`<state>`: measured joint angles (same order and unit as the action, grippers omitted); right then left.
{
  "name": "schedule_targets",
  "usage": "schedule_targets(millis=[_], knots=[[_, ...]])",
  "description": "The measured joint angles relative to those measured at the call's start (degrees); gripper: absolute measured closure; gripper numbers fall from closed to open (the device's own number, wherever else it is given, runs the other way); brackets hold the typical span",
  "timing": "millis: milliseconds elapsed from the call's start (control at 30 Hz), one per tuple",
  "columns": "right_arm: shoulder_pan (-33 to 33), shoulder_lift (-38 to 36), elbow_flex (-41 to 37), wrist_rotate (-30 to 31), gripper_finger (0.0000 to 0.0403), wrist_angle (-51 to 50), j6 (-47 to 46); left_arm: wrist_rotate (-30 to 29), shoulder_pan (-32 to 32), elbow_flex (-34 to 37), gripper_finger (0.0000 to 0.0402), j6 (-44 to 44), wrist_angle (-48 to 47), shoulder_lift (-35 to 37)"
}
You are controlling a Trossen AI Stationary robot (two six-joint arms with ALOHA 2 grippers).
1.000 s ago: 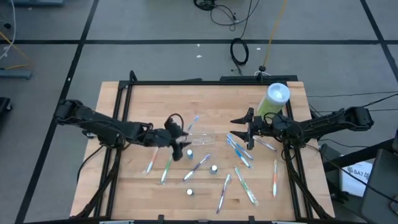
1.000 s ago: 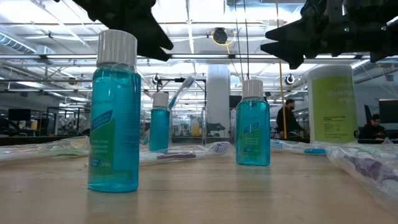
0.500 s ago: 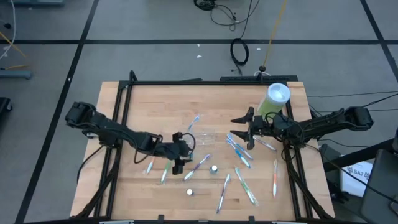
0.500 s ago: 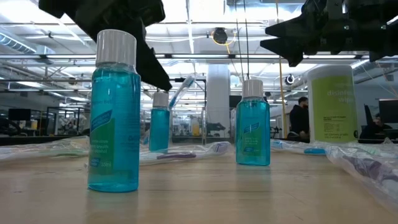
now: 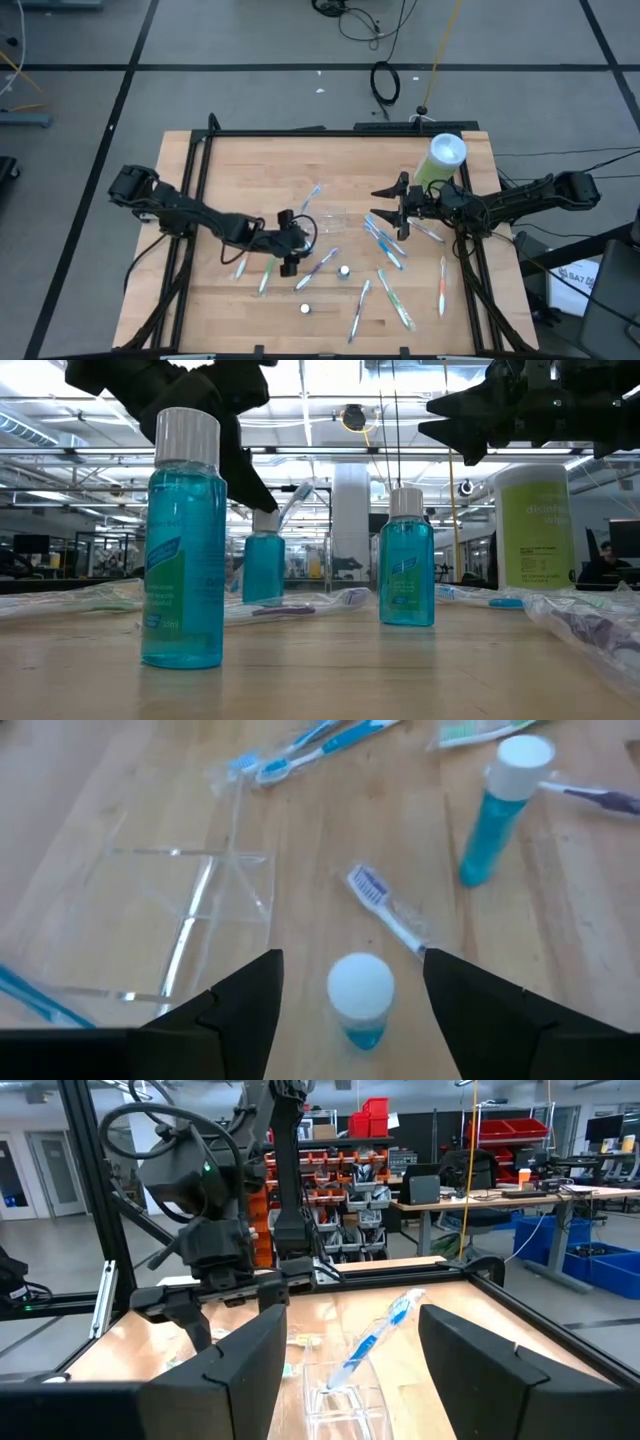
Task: Pick & Place toothbrushing station
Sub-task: Put the top blue mouthwash into the transparent organizer
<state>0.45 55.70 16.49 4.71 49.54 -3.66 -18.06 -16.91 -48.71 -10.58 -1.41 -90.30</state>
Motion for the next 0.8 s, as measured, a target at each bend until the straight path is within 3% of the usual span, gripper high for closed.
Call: schedule_targets(millis=[800], knots=[[0.00, 0.00, 0.00, -0.01, 0.0182, -0.07, 0.02, 1.10, 0.33, 0.00, 0.0158, -0.73, -0.46, -0.48]])
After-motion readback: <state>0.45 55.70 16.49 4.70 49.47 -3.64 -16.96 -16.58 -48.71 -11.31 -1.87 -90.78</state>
